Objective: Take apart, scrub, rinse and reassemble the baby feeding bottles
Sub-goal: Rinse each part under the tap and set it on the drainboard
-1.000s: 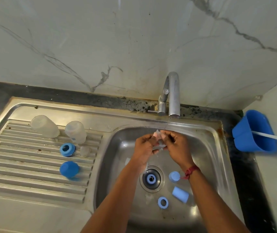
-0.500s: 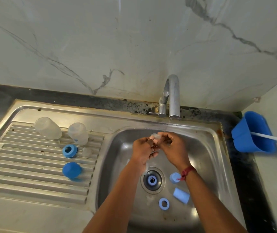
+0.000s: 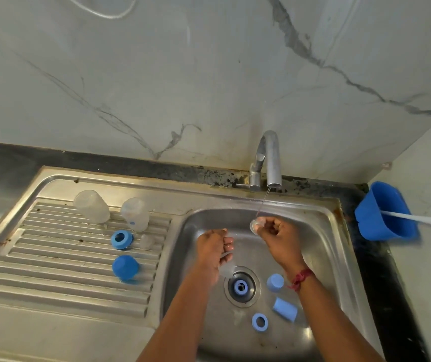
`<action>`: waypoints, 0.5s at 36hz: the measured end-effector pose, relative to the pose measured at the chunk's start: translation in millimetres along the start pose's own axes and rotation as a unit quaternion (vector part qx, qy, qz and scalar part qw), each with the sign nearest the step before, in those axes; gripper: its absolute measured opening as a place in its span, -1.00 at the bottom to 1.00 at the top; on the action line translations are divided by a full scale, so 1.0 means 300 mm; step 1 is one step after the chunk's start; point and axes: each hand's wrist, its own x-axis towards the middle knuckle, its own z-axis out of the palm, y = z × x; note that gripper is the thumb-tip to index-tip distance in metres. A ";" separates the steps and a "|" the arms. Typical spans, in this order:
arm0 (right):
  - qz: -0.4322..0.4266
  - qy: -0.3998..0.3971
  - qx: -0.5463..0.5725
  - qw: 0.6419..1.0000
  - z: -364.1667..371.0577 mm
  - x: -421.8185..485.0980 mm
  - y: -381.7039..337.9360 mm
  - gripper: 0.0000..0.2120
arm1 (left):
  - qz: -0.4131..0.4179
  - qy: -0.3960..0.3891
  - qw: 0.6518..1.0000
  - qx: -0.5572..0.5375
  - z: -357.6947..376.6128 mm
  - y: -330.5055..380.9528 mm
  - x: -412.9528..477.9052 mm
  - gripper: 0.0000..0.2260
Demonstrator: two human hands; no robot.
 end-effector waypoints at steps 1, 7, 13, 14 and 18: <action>0.017 0.003 0.011 1.000 0.001 -0.018 0.002 -0.88 | 0.001 -0.003 1.000 0.002 -0.011 -0.003 -0.013 -0.88; 0.102 -0.015 0.156 0.982 -0.006 -0.120 -0.015 -0.92 | 0.020 -0.013 0.999 0.027 -0.085 -0.012 -0.087 -0.85; 0.091 -0.028 -0.047 0.994 0.008 -0.188 0.037 -0.90 | 0.053 -0.024 0.996 0.063 -0.165 -0.023 -0.188 -0.92; 0.089 -0.036 -0.032 0.995 0.014 -0.200 0.034 -0.89 | 0.060 -0.021 0.996 0.069 -0.177 -0.027 -0.201 -0.92; 0.052 -0.027 -0.056 0.997 0.043 -0.244 0.015 -0.91 | 0.072 -0.018 0.994 0.086 -0.209 -0.034 -0.251 -0.91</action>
